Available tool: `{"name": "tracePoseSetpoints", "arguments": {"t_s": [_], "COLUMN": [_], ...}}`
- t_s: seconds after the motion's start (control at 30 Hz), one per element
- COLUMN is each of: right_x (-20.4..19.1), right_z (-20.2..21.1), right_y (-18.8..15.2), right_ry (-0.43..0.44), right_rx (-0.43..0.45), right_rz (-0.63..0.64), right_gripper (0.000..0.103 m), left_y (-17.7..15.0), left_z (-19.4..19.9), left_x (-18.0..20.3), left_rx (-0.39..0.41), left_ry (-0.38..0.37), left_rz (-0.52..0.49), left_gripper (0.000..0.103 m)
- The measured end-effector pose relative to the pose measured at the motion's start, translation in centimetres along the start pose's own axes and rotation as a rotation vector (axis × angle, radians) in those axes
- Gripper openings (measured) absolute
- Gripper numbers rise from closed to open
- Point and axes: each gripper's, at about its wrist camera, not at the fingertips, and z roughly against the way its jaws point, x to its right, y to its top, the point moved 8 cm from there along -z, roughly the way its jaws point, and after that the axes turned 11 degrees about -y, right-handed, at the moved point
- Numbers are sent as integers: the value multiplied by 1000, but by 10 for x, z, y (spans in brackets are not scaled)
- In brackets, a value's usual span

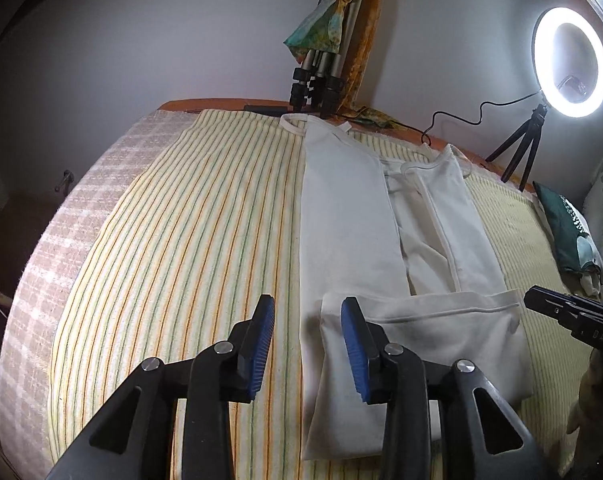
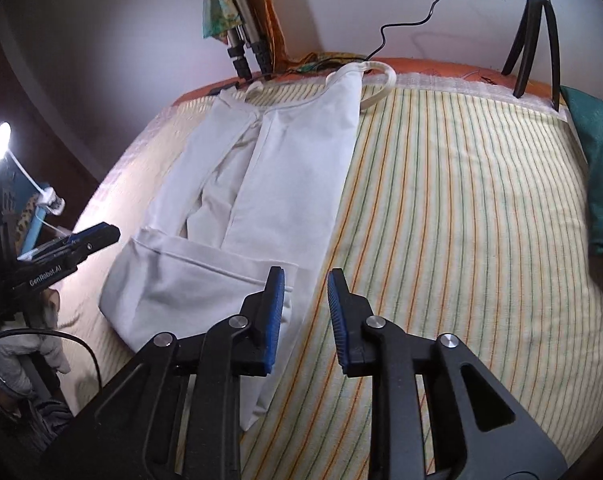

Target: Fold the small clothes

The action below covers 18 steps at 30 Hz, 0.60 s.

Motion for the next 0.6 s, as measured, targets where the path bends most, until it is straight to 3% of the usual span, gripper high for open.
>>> {"name": "tracePoseSetpoints", "arguments": {"t_s": [0.07, 0.13, 0.23, 0.3, 0.6], "right_x": [1, 0, -1, -1, 22], "right_z": [2, 5, 12, 12, -27], "right_y": [4, 9, 20, 29, 70], "right_ry": [14, 21, 26, 43, 158], "right_rx": [10, 30, 73, 80, 6], "right_rz": [-11, -6, -3, -2, -110], "right_gripper": [32, 40, 44, 53, 53], "left_y": [4, 8, 16, 24, 73], "left_z": [2, 4, 2, -4, -47], "left_x": [6, 11, 17, 17, -24], "left_rx": [3, 9, 12, 4, -18], "left_ry": [-21, -34, -54, -63, -147], "left_rz": [-24, -41, -58, -60, 63], "left_gripper": [50, 55, 57, 58, 59]}}
